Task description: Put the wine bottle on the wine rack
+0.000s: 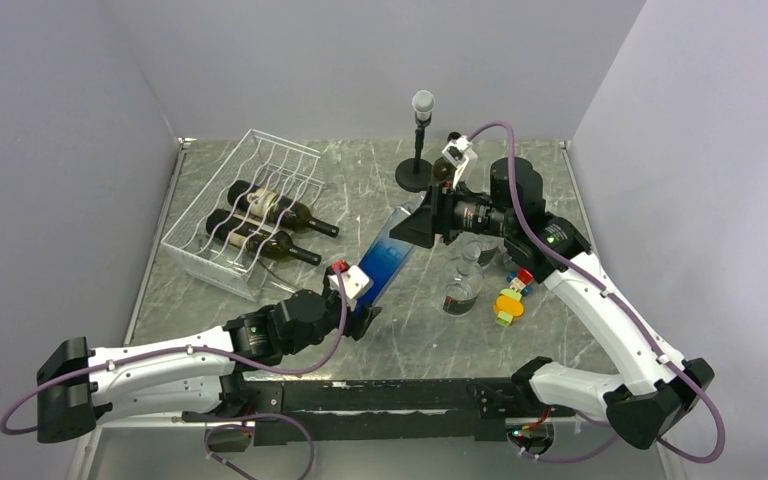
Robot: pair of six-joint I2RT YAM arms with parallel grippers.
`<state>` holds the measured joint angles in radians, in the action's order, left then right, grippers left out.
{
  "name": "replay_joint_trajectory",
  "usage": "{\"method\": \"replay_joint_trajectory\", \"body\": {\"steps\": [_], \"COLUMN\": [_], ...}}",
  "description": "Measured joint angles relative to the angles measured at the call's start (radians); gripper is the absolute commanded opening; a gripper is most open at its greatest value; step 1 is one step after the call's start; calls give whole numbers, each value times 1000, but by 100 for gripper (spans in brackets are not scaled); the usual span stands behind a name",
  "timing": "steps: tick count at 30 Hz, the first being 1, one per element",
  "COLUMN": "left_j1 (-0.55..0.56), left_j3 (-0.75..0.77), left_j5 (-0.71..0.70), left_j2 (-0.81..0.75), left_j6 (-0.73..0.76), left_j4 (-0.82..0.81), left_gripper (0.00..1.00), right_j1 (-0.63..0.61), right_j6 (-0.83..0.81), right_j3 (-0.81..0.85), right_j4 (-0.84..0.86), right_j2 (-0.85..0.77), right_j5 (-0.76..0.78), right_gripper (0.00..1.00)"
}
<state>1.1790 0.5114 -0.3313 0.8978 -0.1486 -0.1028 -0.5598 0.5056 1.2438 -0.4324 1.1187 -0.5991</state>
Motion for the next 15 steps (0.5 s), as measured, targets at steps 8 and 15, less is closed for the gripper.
{"method": "replay_joint_trajectory", "body": {"steps": [8, 15], "left_j1": [0, 1], "left_j3": [12, 23], "left_j5": [15, -18], "left_j2": [13, 13], "left_j6": [9, 40], "left_j4": [22, 33], "left_gripper": [1, 1], "right_j1": [0, 0], "right_j6": [0, -14], "right_j3": [-11, -11], "right_j4": [8, 8], "right_j2": [-3, -6], "right_j5": [-5, -3], "right_gripper": [0, 25]}}
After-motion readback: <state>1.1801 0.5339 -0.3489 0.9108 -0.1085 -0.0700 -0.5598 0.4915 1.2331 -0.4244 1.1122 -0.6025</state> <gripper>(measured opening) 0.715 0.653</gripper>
